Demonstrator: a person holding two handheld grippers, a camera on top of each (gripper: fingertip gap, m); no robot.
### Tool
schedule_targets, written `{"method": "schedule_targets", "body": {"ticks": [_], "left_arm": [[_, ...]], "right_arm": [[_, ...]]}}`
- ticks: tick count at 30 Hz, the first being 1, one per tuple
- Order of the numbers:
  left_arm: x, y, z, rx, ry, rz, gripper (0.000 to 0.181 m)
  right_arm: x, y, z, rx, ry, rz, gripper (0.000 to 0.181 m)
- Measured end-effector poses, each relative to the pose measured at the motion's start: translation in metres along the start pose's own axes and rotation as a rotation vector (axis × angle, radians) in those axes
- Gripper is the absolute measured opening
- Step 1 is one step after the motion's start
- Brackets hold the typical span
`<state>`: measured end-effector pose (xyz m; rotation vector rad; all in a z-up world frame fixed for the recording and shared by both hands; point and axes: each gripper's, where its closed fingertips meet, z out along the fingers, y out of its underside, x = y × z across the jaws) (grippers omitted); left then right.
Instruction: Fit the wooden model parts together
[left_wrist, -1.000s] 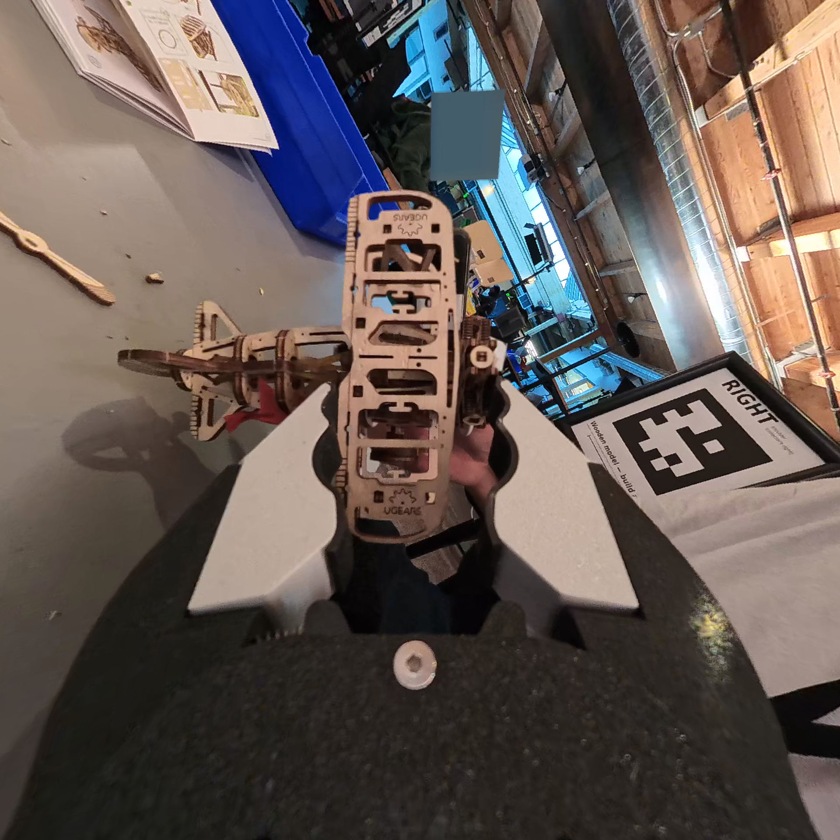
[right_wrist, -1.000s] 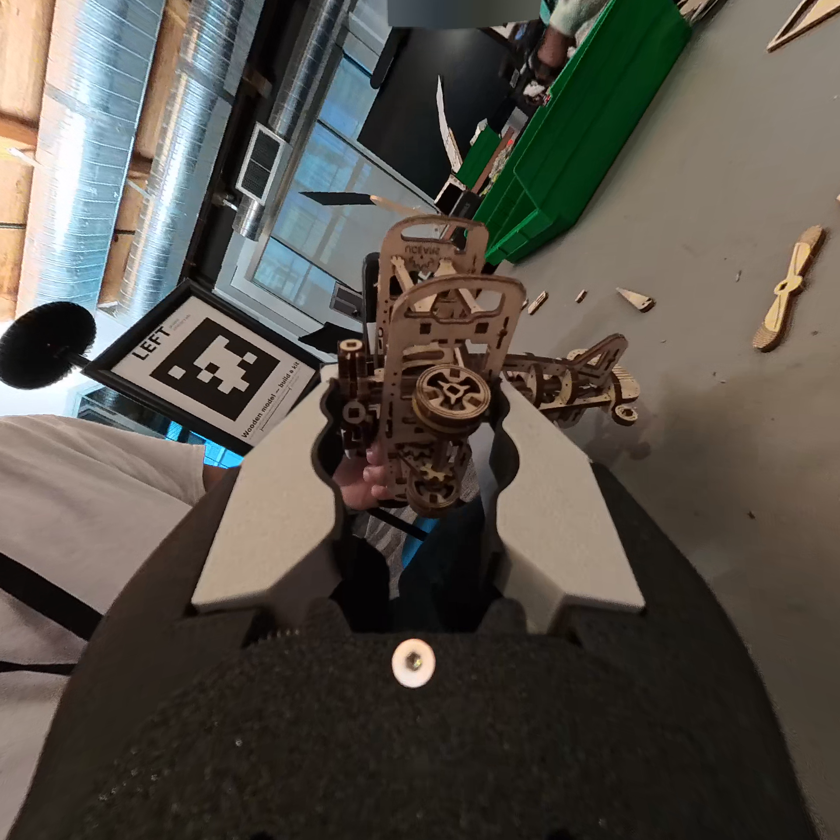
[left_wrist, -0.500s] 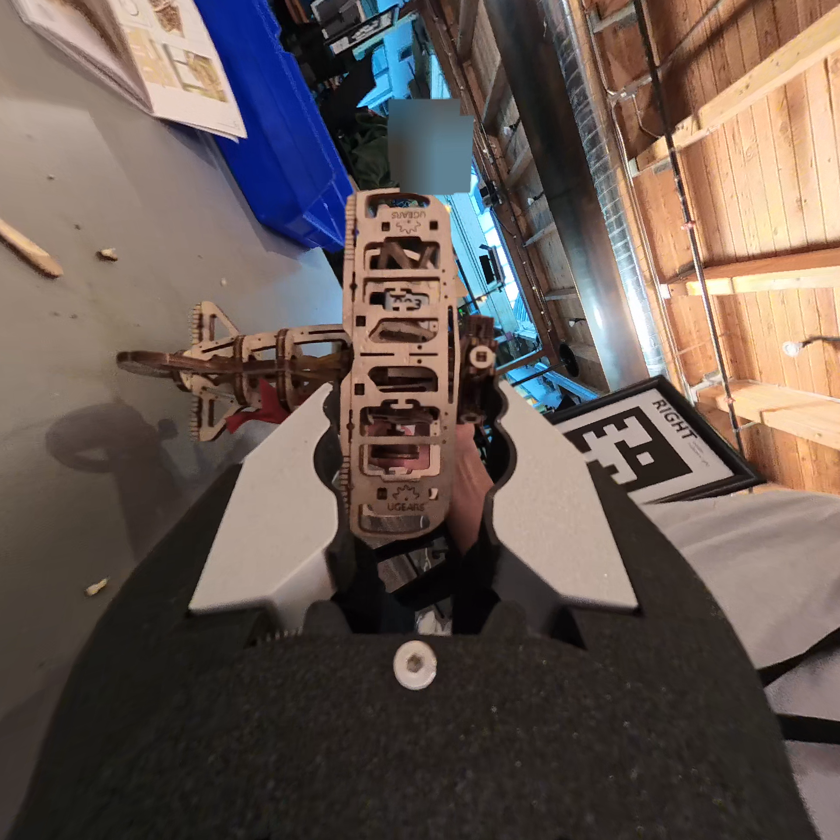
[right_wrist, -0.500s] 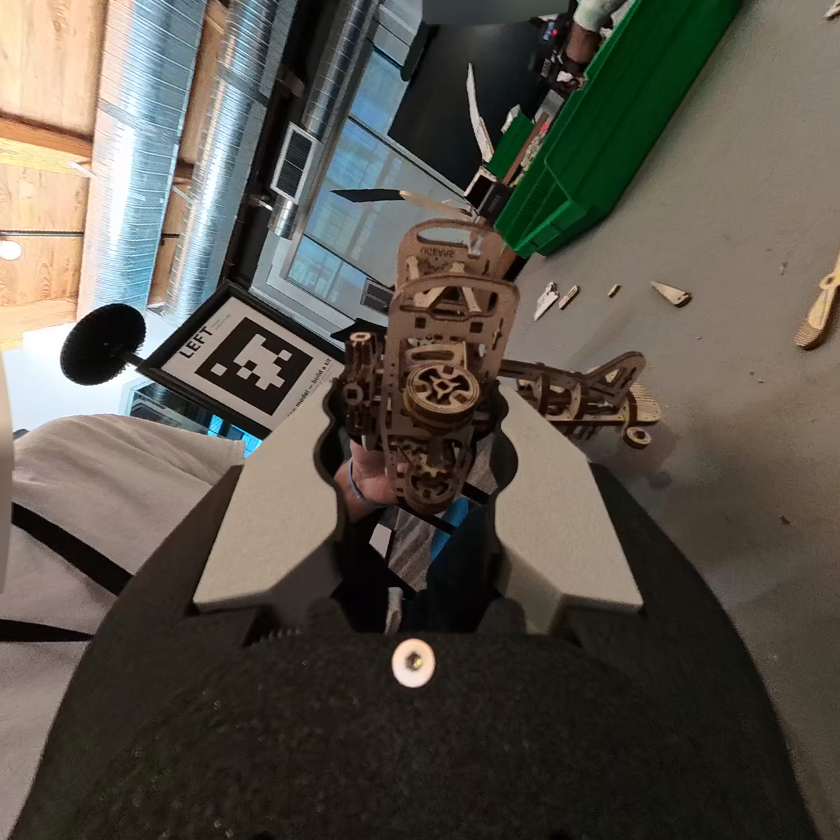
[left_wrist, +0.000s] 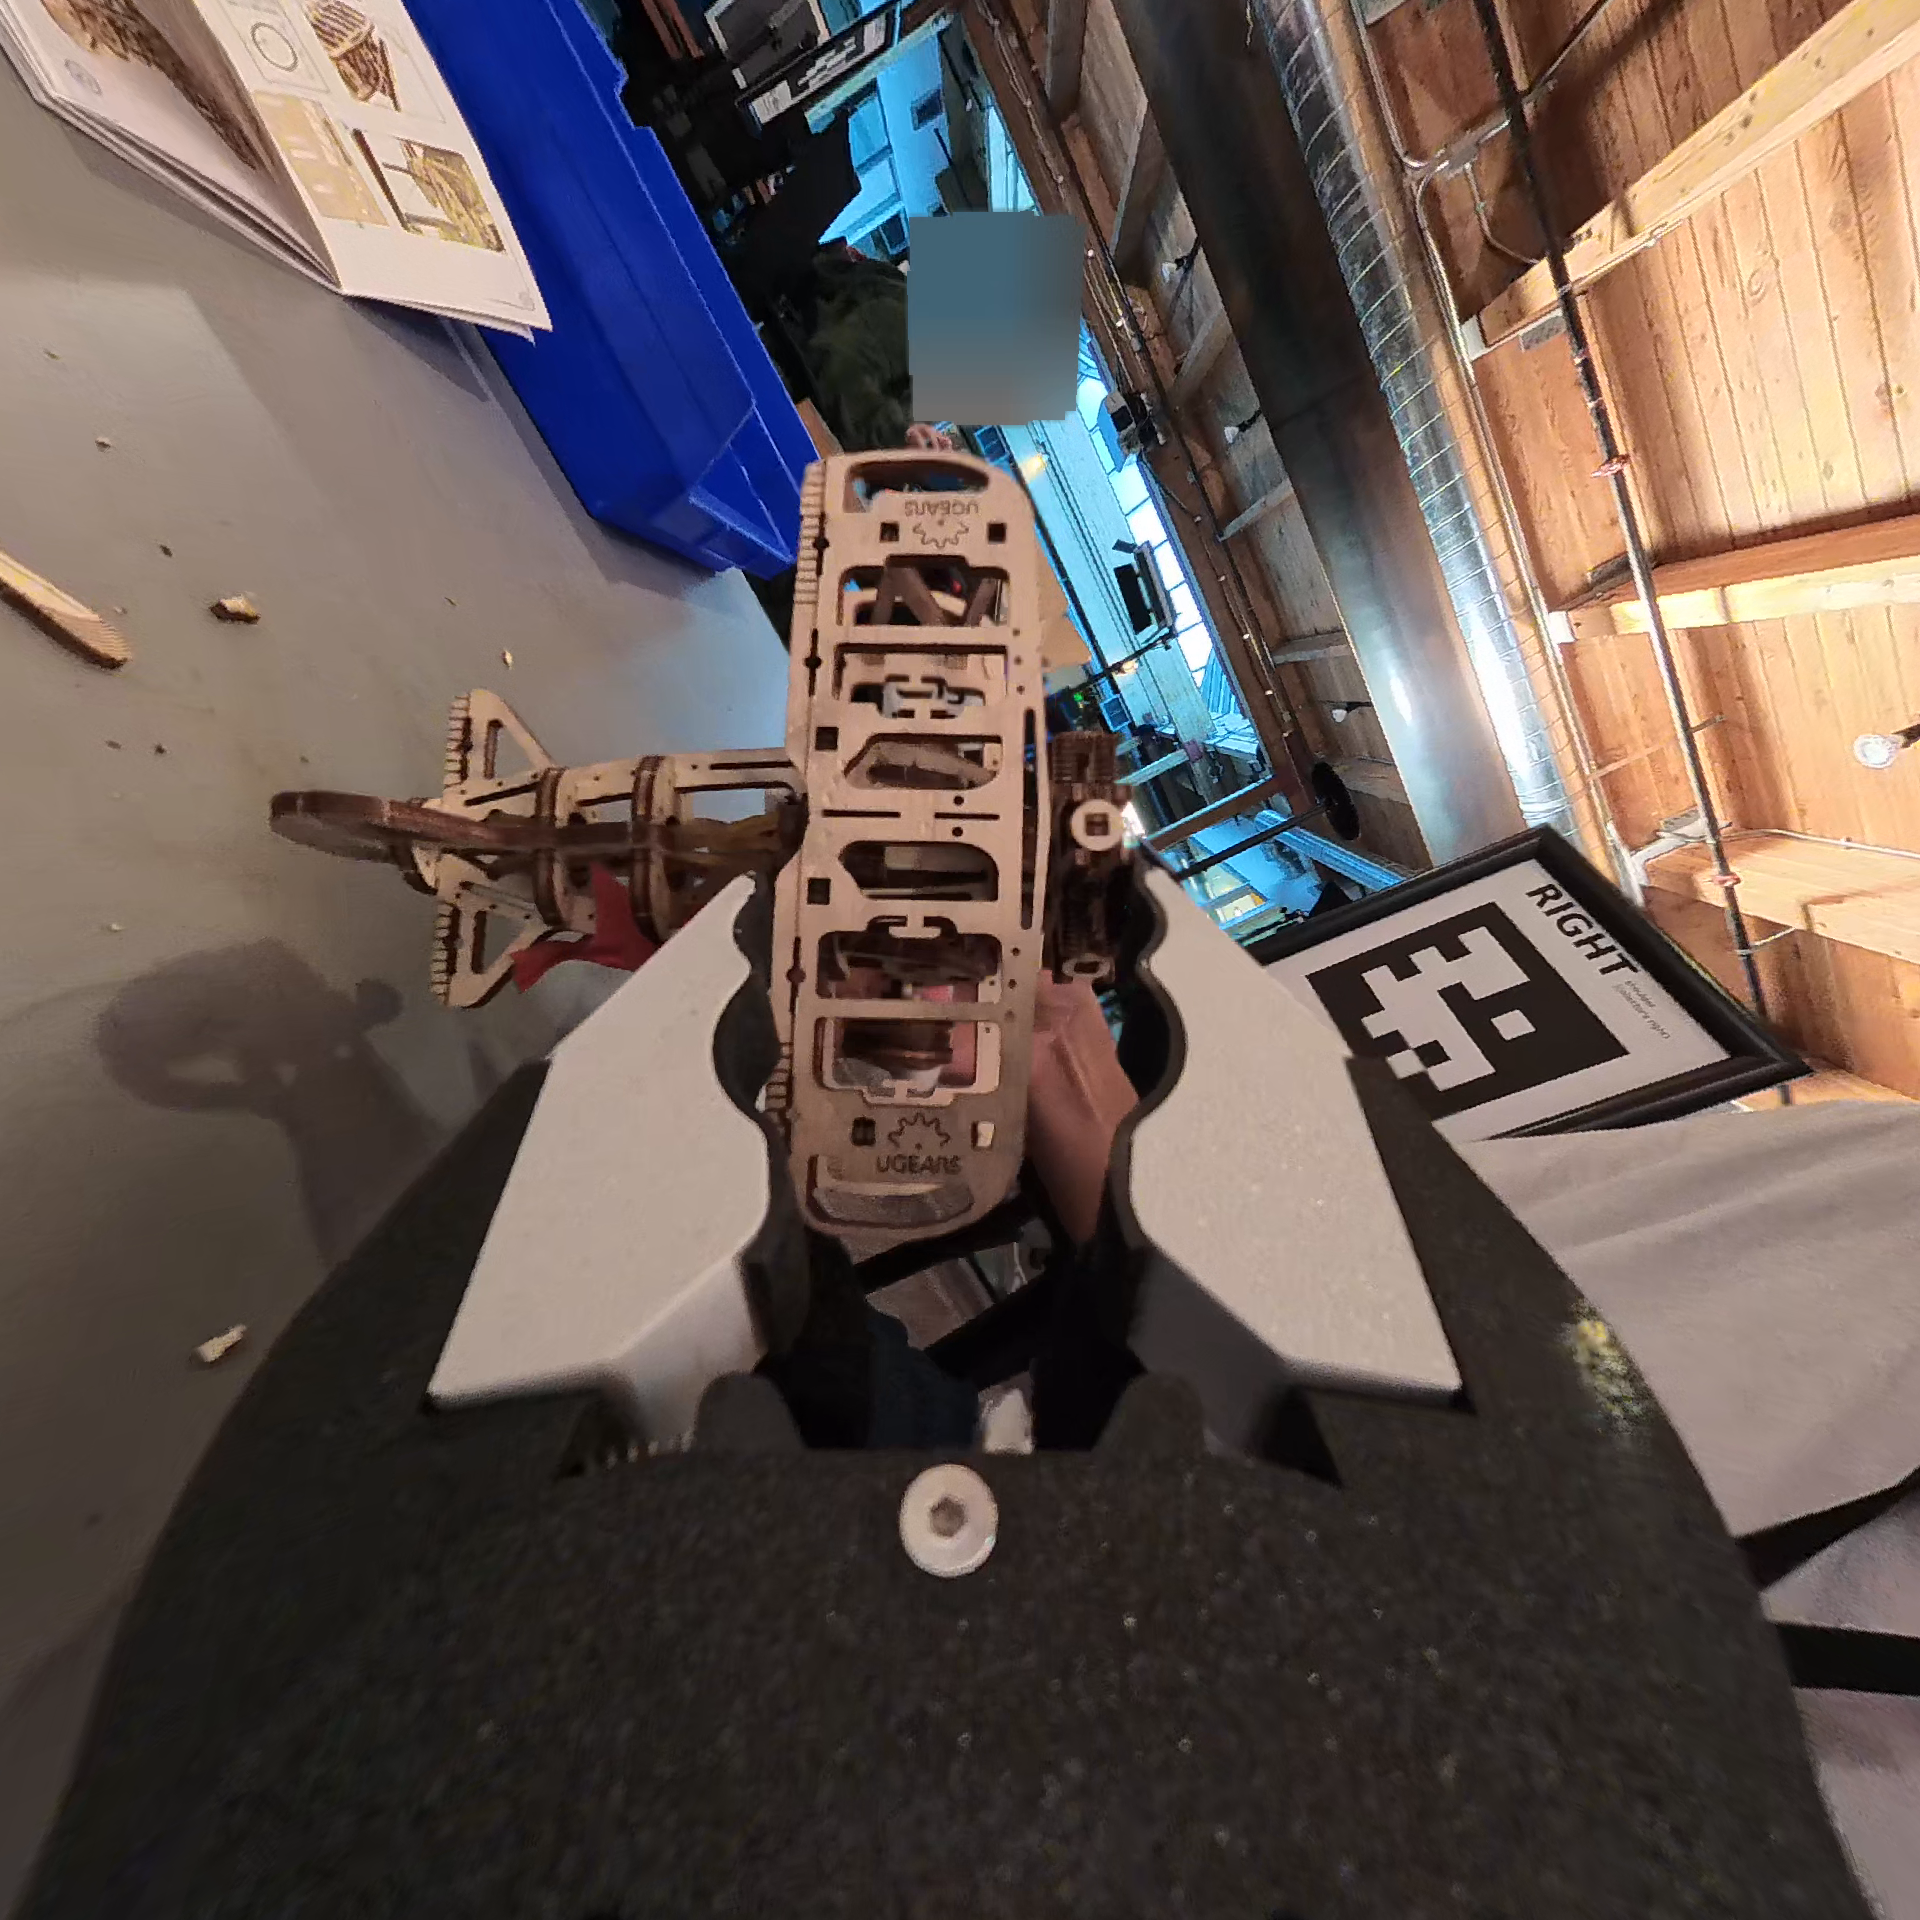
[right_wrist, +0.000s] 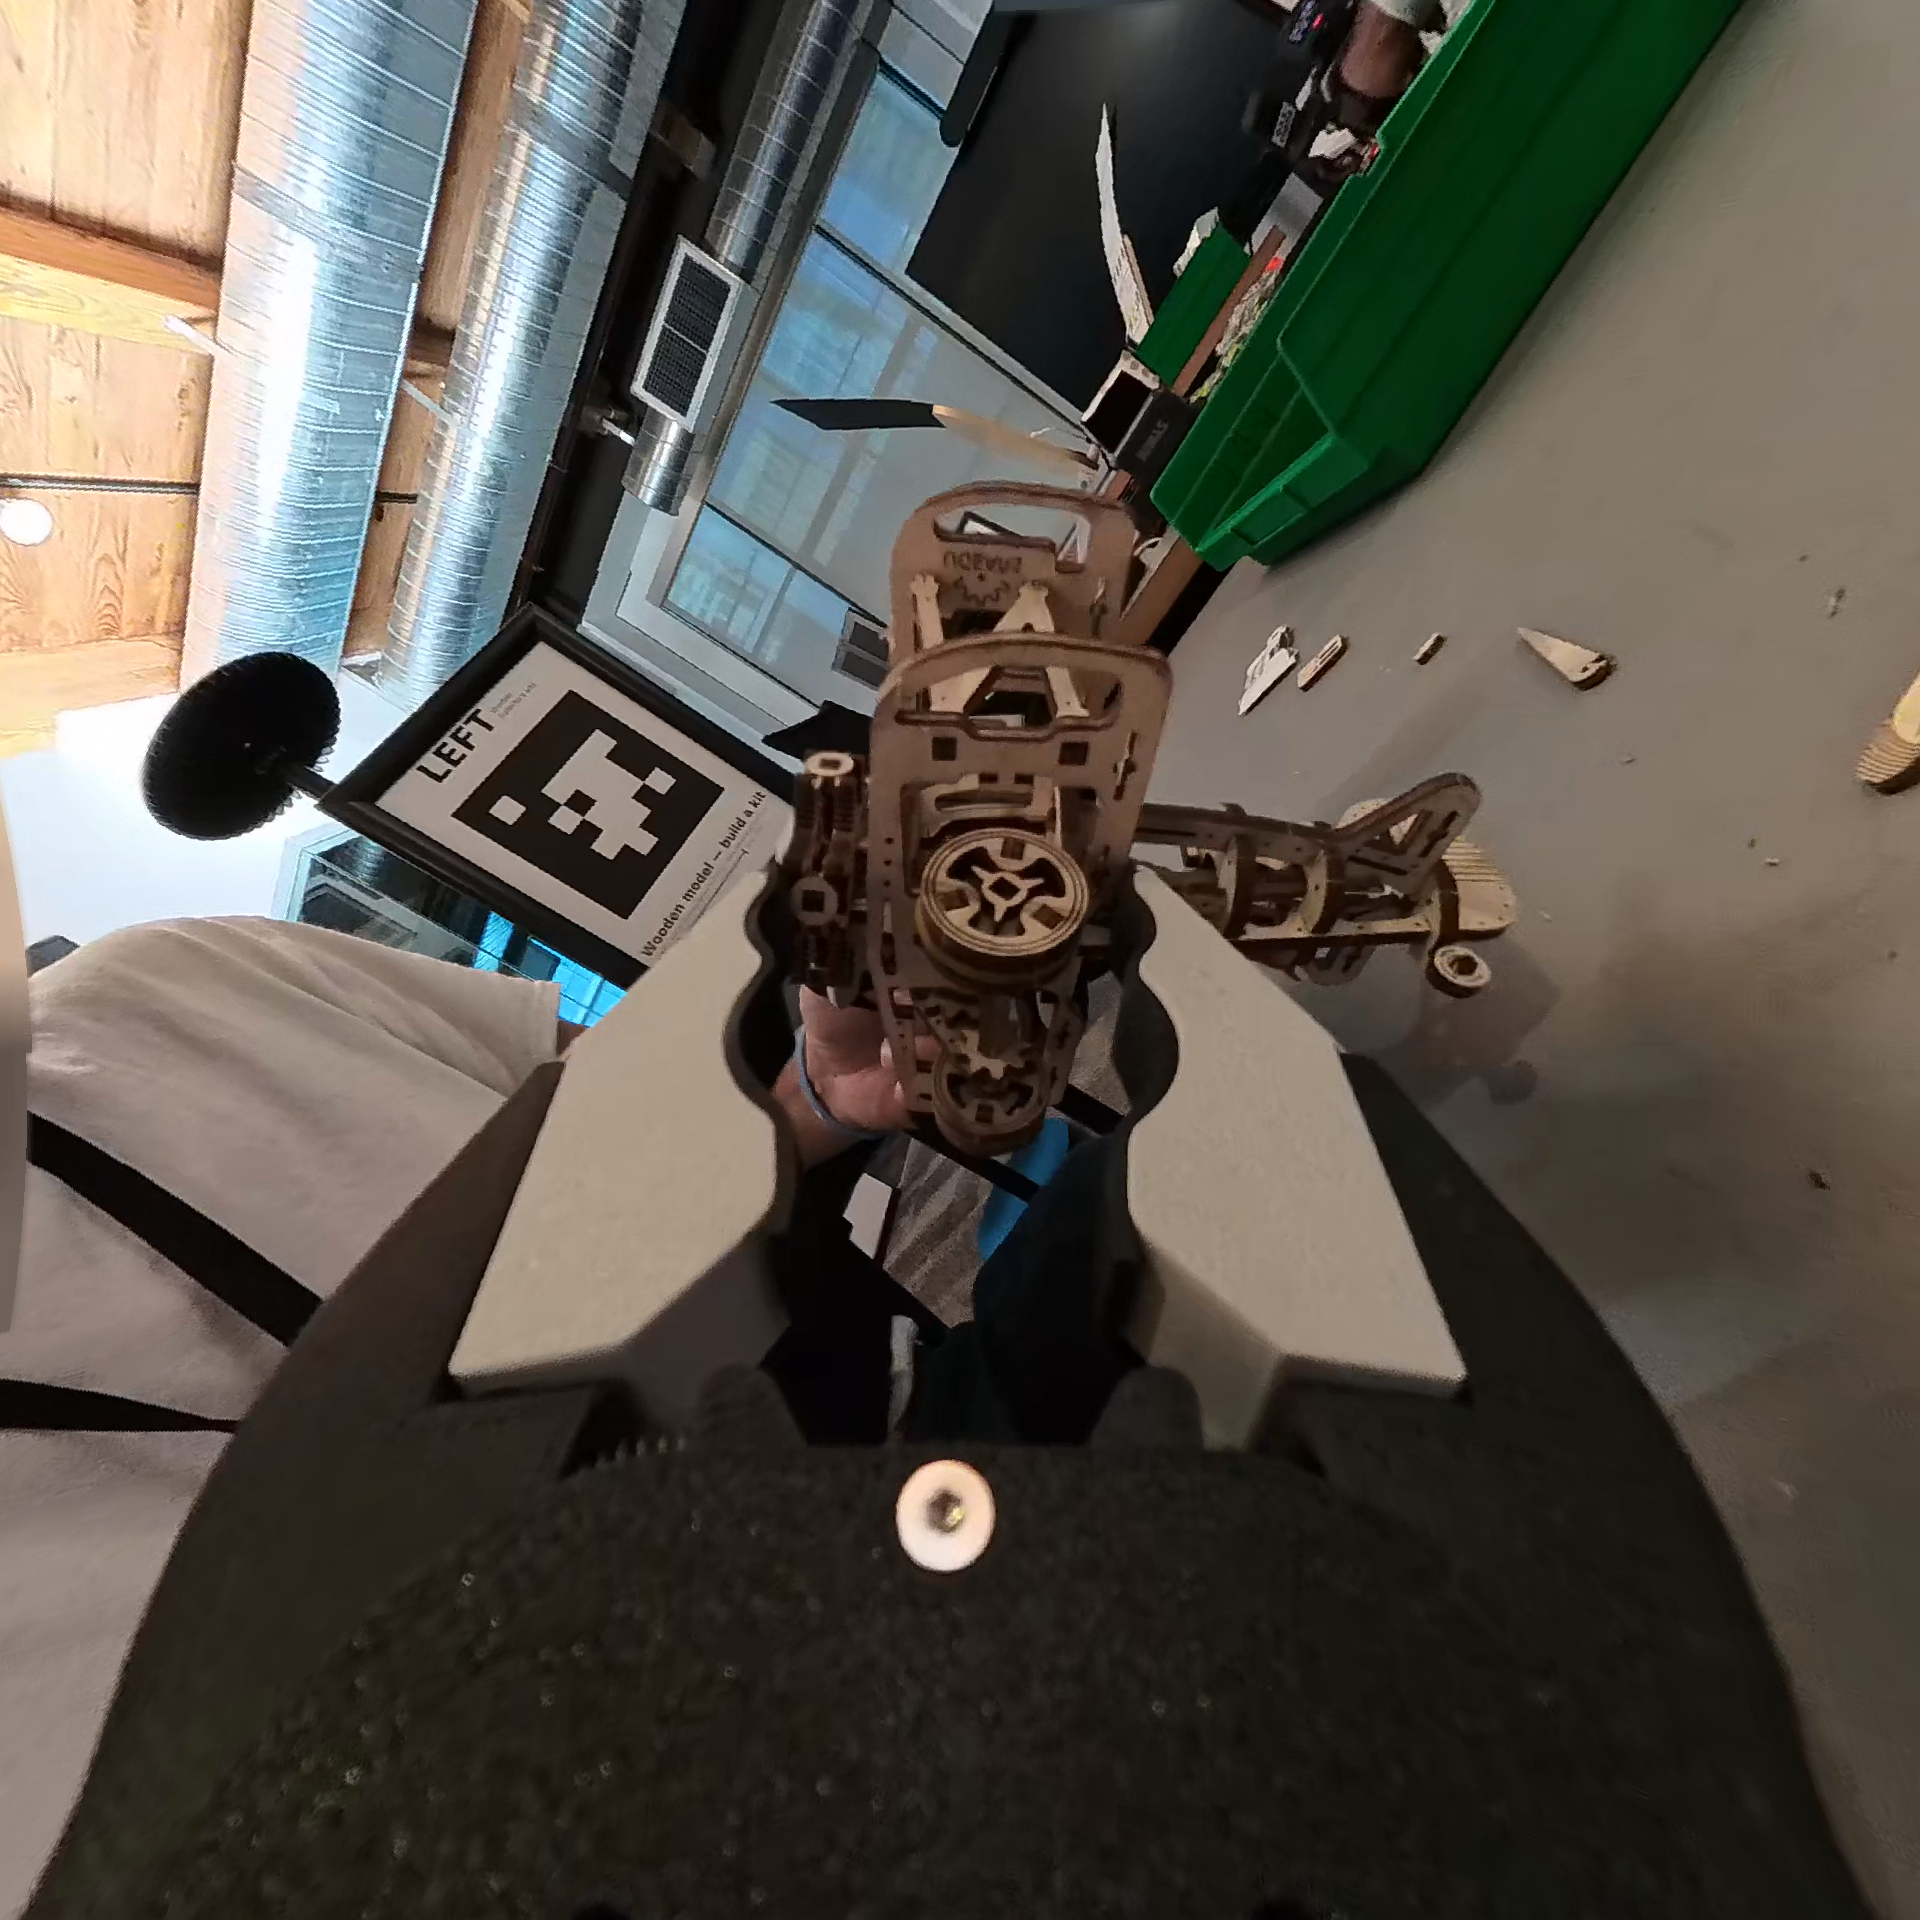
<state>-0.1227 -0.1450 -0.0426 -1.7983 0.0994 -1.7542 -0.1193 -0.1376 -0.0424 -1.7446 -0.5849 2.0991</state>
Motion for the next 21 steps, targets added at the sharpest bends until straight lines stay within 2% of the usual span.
{"method": "schedule_targets", "body": {"ticks": [3,5,9,13,17,21], "left_arm": [[0.003,-0.001,-0.001,-0.004,-0.024,0.029,0.063],[0.011,-0.003,-0.003,0.007,-0.009,0.075,0.062],[0.048,-0.003,-0.006,-0.004,0.065,0.323,0.062],[0.077,0.007,-0.013,-0.038,0.105,0.594,0.058],[0.092,0.013,-0.014,-0.046,0.131,0.757,0.059],[0.093,0.019,-0.013,-0.08,0.123,0.873,0.063]], "right_arm": [[-0.004,0.001,0.001,-0.011,-0.017,0.0,0.059],[-0.013,-0.001,0.004,-0.006,-0.026,-0.071,0.06],[-0.053,-0.006,0.011,0.003,-0.056,-0.405,0.062],[-0.085,0.005,0.015,-0.041,-0.061,-0.672,0.069],[-0.101,0.01,0.015,-0.041,-0.08,-0.8,0.068],[-0.101,0.016,0.01,-0.086,-0.078,-0.874,0.061]]}}
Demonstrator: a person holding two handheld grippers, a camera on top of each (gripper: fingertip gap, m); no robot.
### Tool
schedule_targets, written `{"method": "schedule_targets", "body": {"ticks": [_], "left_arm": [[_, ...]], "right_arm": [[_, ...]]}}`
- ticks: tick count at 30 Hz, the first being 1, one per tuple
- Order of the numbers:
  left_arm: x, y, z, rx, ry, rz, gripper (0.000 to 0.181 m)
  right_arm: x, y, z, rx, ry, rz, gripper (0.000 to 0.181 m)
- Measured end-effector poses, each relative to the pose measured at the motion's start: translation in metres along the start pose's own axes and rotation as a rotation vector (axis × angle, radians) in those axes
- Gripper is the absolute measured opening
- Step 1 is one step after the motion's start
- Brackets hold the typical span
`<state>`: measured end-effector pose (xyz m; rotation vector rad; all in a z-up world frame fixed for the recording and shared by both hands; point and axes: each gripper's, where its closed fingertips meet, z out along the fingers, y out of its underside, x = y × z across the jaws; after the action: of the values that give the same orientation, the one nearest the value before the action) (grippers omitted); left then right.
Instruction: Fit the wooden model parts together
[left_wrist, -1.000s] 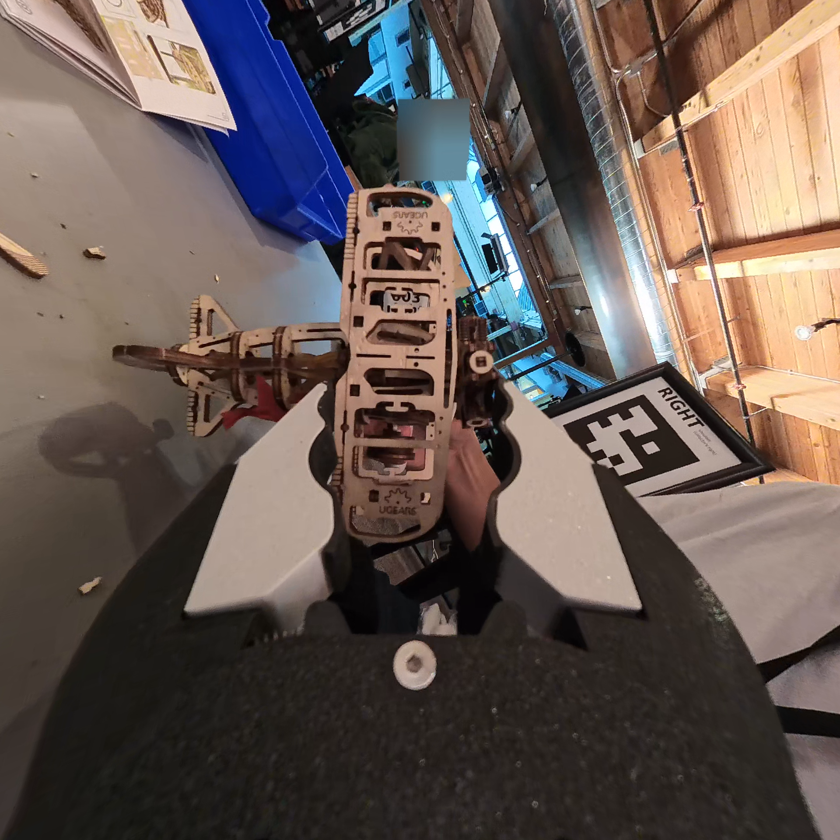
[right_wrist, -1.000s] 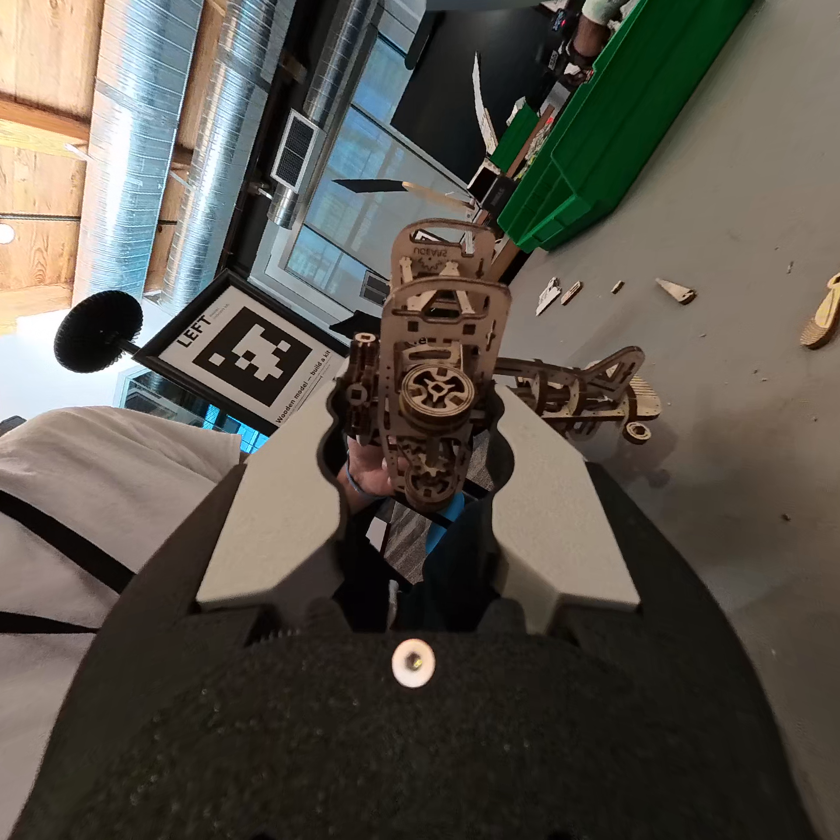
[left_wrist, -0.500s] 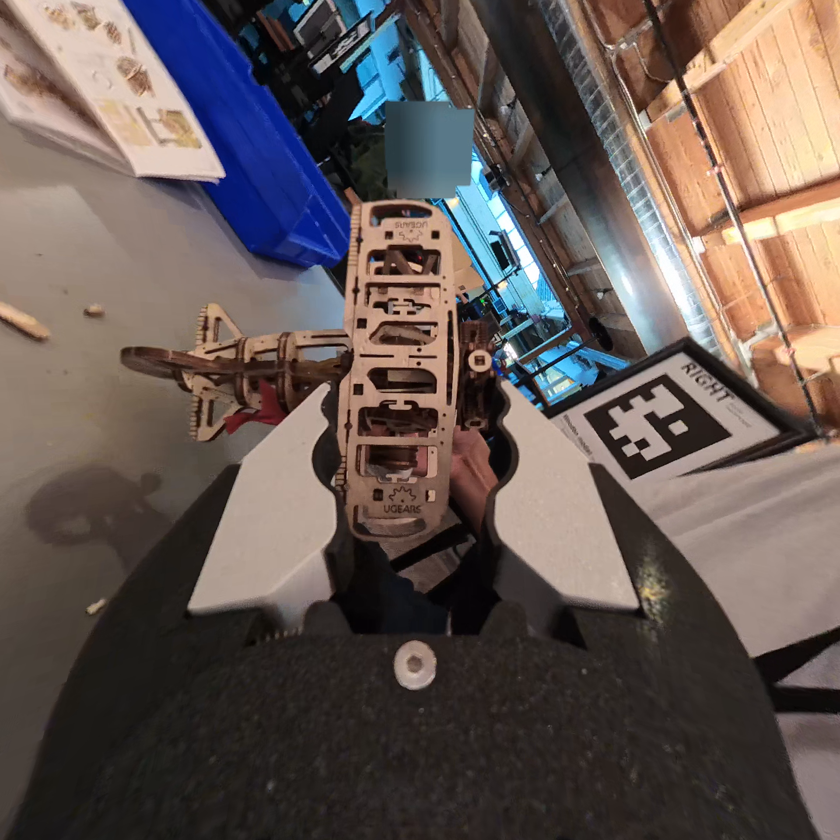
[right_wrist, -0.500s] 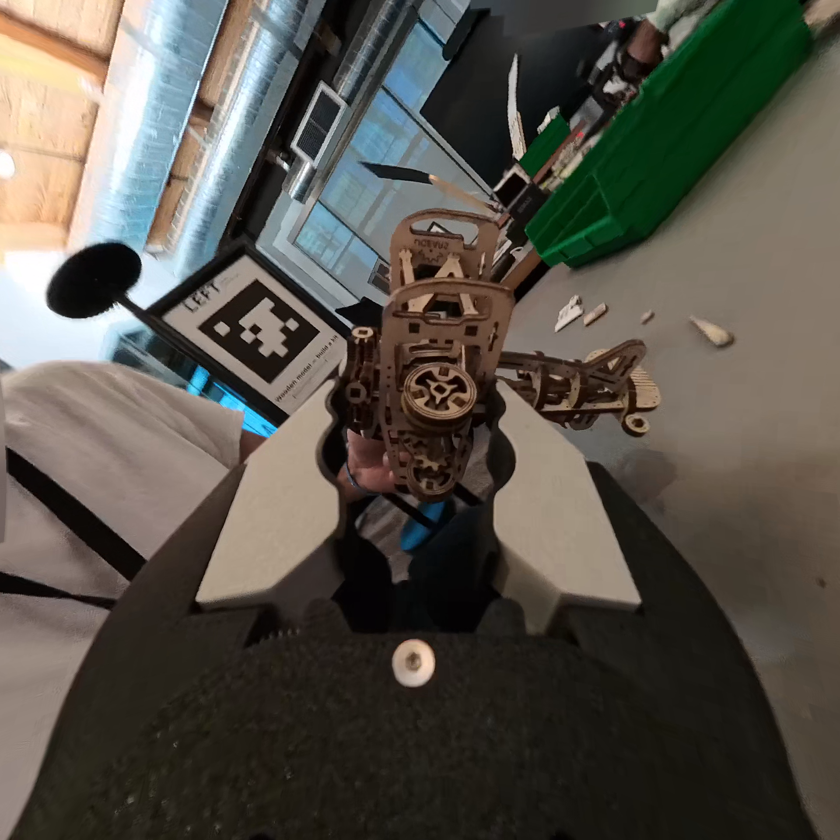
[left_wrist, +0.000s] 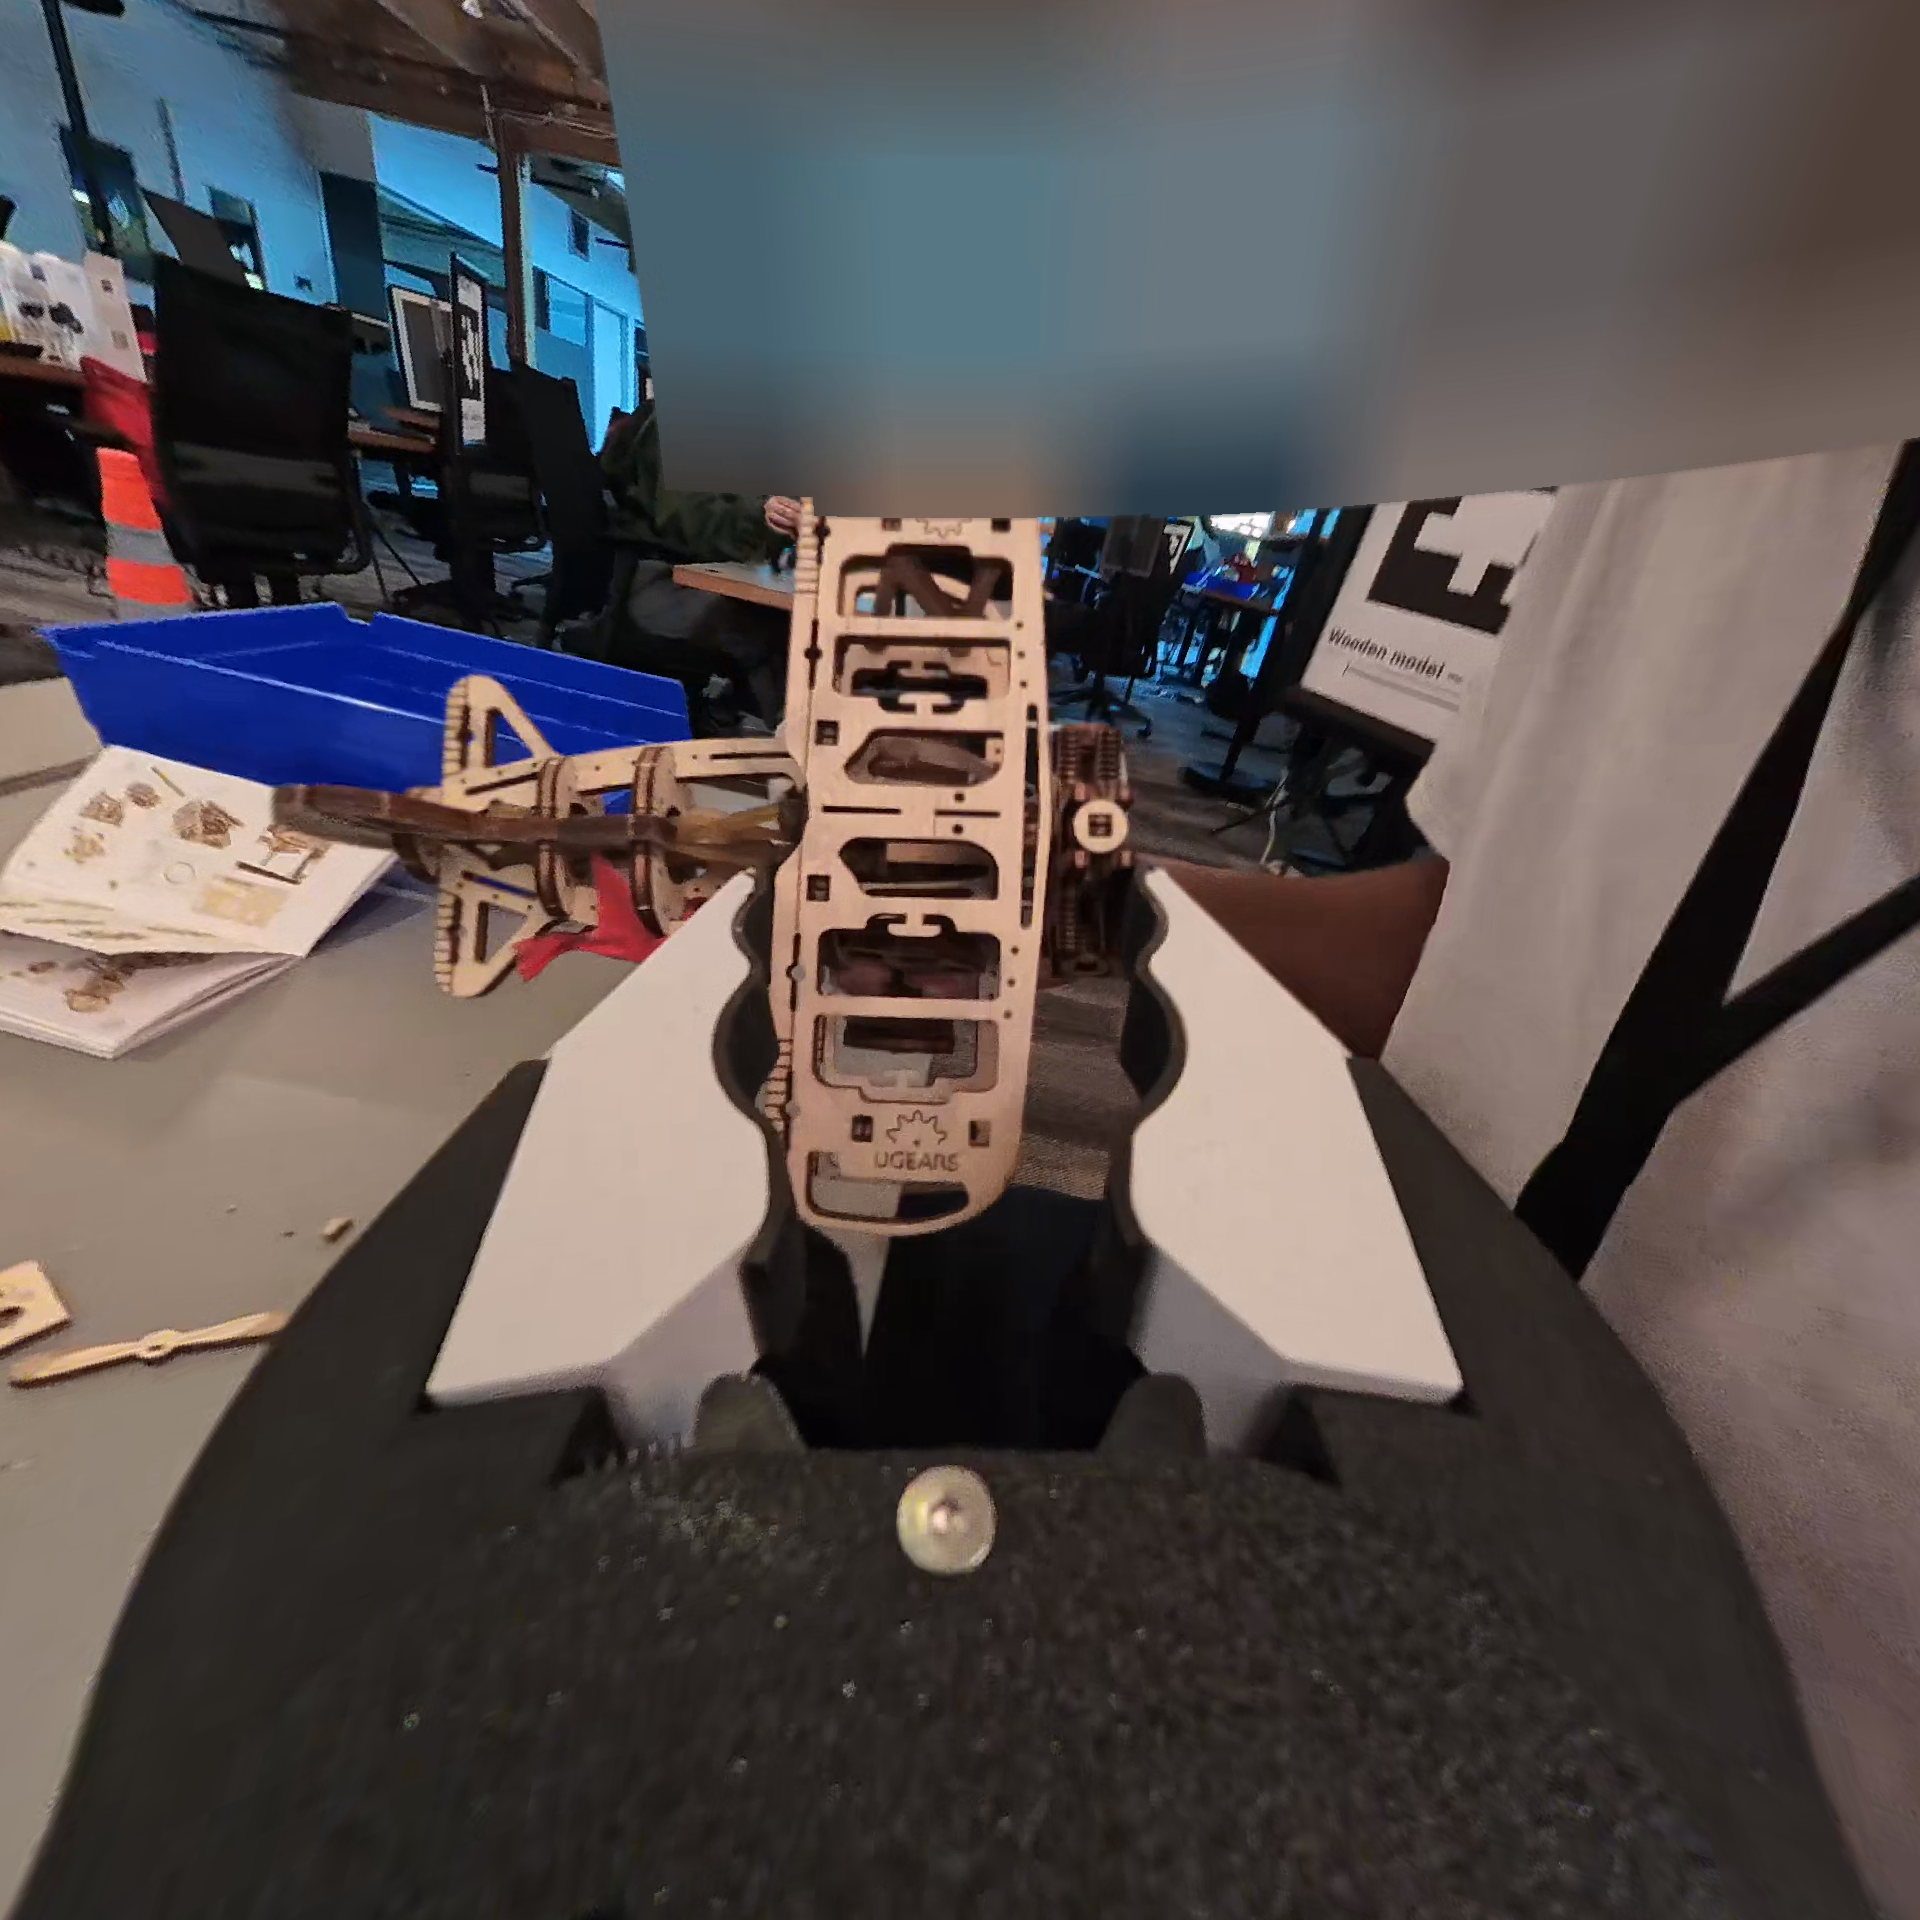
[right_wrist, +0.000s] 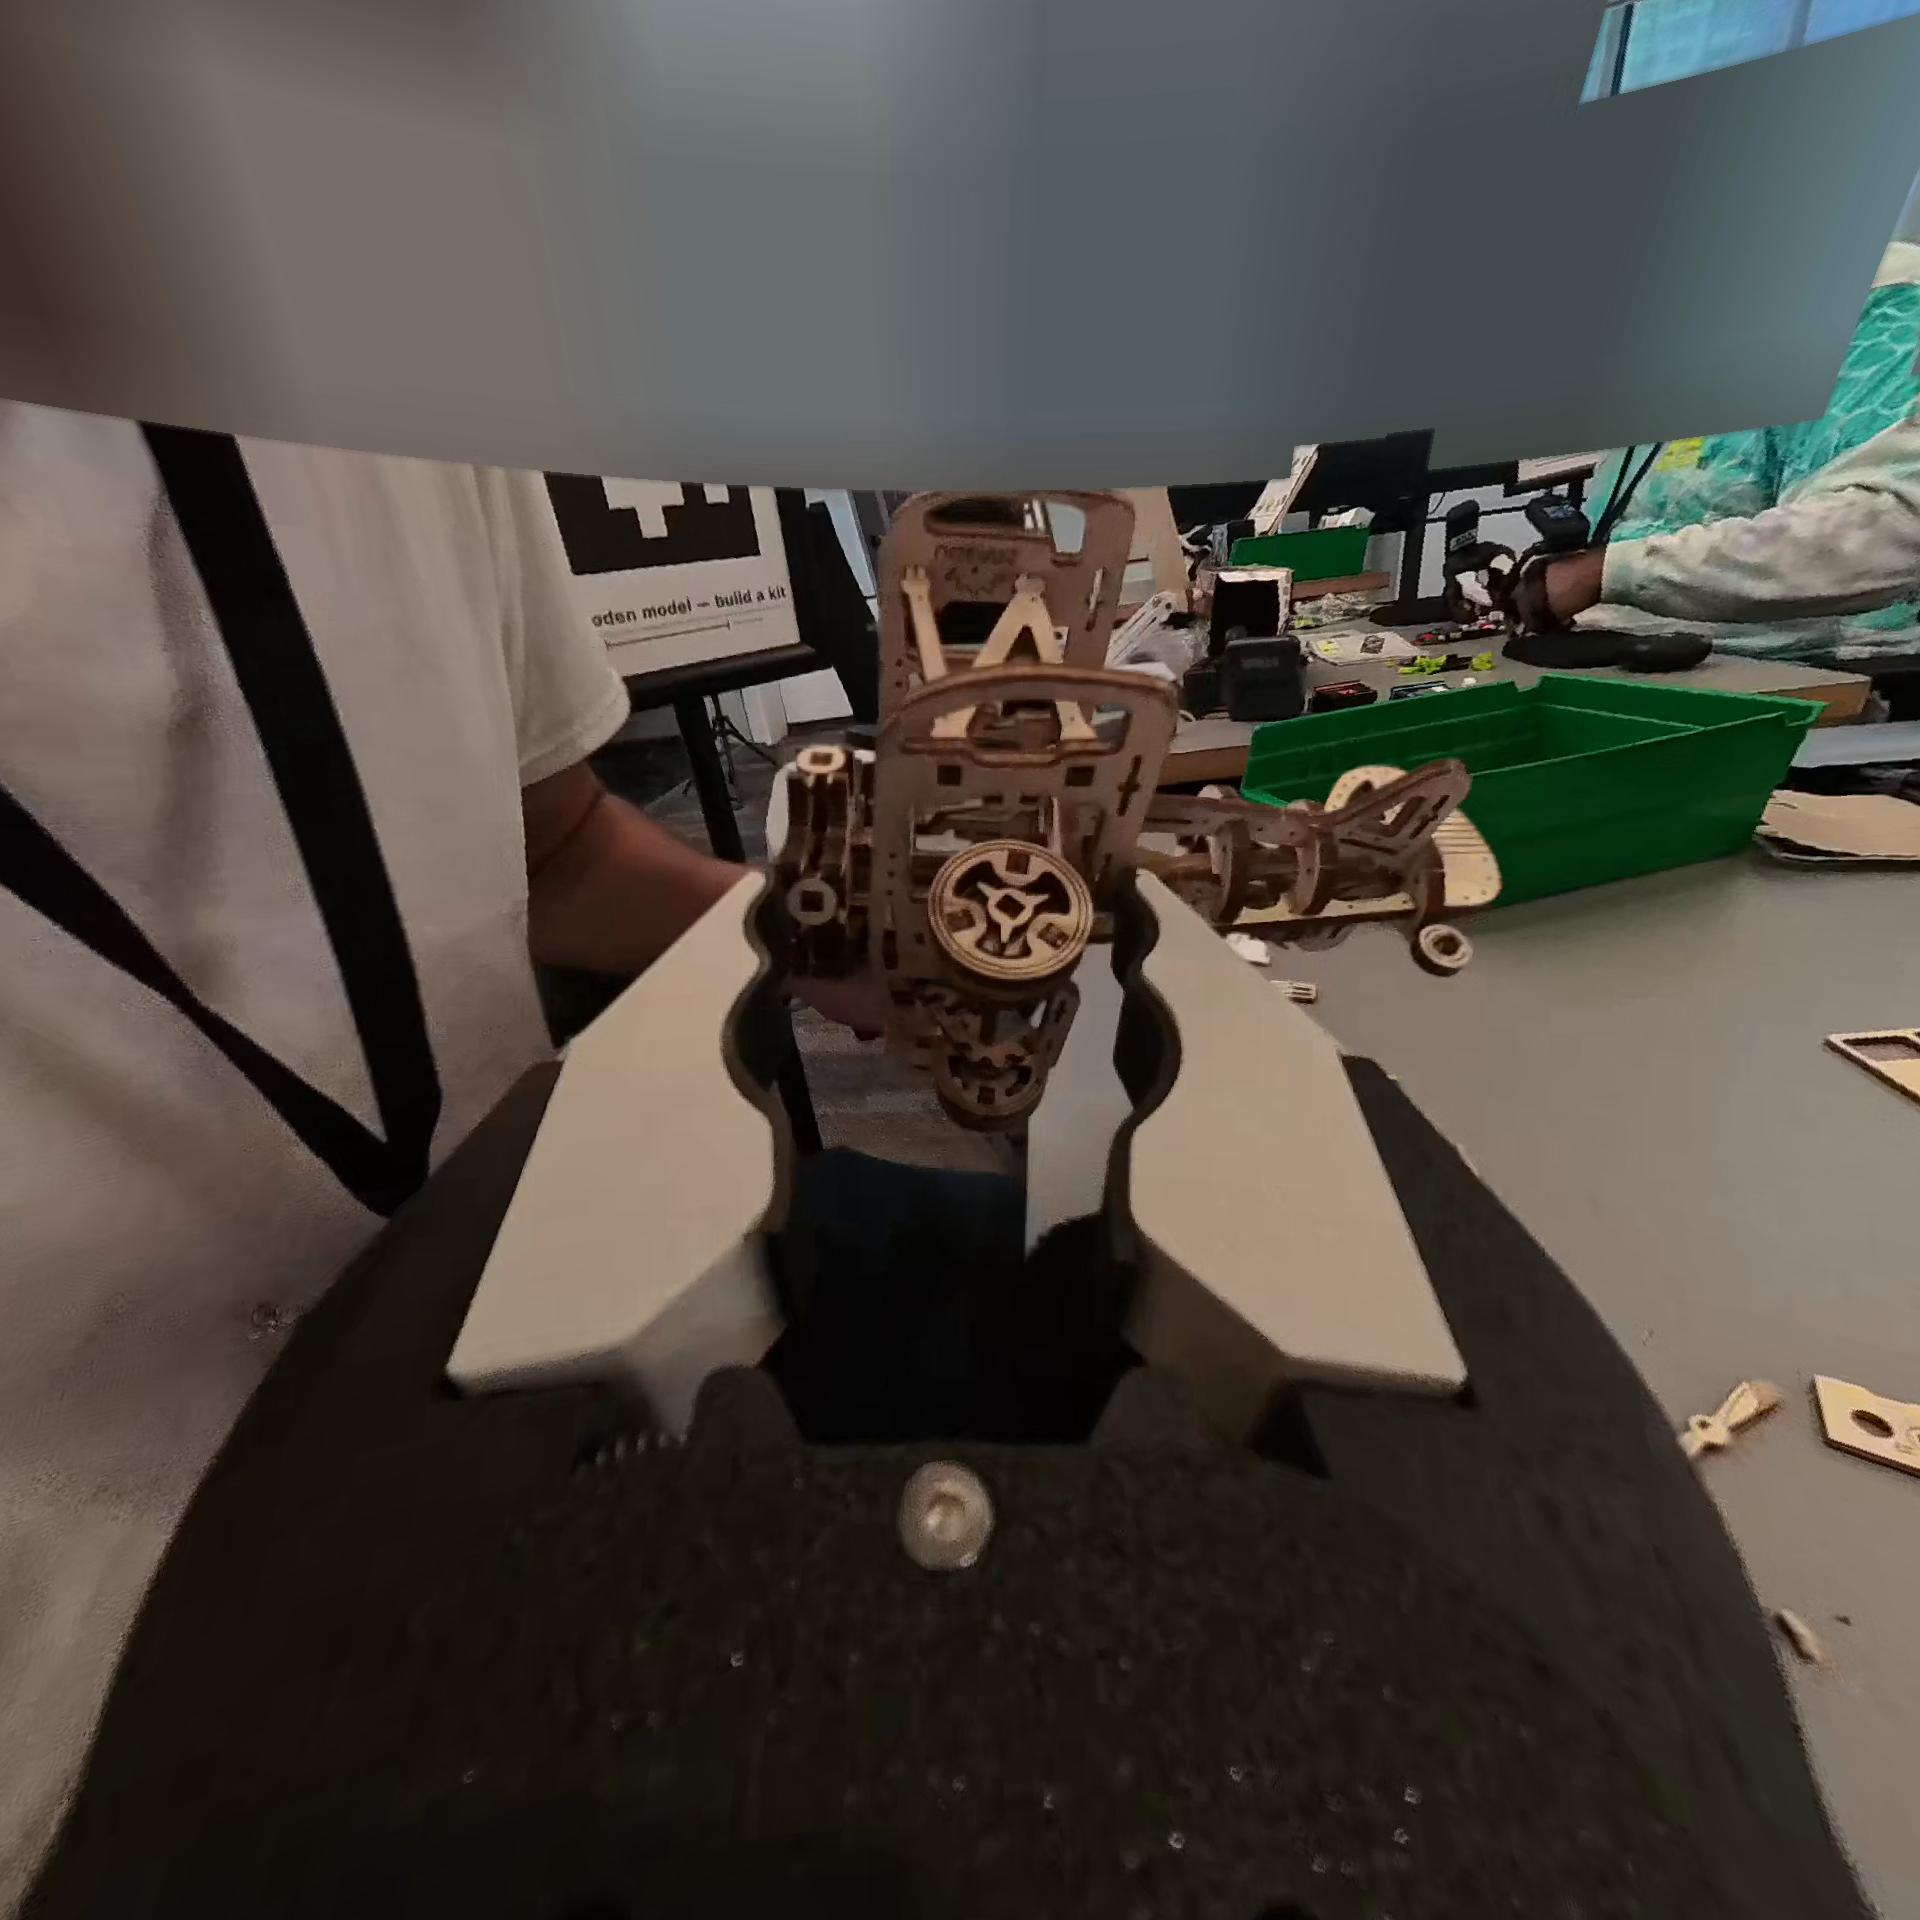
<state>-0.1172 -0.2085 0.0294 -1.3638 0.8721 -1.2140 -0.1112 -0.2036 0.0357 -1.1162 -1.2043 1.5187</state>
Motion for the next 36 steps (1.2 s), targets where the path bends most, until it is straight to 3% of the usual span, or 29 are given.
{"method": "schedule_targets", "body": {"ticks": [18,36], "left_arm": [[-0.003,0.003,0.009,-0.005,0.02,0.005,0.064],[0.009,0.001,0.004,-0.065,0.007,0.183,0.063]], "right_arm": [[0.001,0.002,-0.009,0.023,0.0,-0.061,0.061],[-0.013,0.001,-0.004,0.023,-0.032,-0.175,0.06]]}}
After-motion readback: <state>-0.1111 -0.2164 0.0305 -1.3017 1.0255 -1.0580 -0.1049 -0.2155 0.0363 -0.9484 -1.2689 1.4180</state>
